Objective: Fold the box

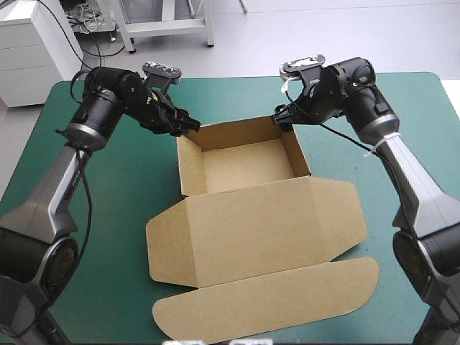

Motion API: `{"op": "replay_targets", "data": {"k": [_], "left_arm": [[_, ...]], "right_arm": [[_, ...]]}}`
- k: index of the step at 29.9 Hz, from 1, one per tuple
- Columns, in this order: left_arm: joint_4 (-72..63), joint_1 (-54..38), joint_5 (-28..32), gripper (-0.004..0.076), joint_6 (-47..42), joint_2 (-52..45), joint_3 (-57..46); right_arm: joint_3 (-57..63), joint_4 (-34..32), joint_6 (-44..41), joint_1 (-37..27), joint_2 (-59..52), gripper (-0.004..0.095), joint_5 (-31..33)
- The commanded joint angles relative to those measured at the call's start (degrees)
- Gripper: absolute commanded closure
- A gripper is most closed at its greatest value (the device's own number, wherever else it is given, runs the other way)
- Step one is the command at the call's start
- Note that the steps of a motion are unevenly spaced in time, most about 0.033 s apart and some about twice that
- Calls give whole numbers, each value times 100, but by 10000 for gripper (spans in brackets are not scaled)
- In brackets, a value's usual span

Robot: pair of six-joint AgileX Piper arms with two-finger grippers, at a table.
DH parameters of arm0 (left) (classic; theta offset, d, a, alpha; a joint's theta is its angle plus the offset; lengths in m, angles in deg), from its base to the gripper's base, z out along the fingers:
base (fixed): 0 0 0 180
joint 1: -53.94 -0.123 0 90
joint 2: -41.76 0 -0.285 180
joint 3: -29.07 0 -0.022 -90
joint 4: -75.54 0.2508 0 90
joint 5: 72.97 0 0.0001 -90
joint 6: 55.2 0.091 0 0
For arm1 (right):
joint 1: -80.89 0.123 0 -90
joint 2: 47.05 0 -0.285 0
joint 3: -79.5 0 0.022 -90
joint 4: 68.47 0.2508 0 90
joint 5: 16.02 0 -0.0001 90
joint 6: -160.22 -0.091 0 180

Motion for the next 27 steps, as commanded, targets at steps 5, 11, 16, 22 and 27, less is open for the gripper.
{"op": "replay_targets", "data": {"k": [5,11,16,22,27], "left_arm": [[184,9,-328,730,550,-712,156],[113,9,-316,731,708,-1006,-256],[123,9,-187,731,826,-1441,-1019],[141,9,519,731,849,-2288,-2527],[75,9,915,731,849,-2947,-3826]], "right_arm": [[-198,-131,232,-33,-709,51,-162],[-161,-156,271,-33,-630,52,-162],[-139,-72,284,-128,-444,77,-162],[-72,-18,377,-133,-115,77,-162],[-72,-7,394,-133,266,77,-162]]}}
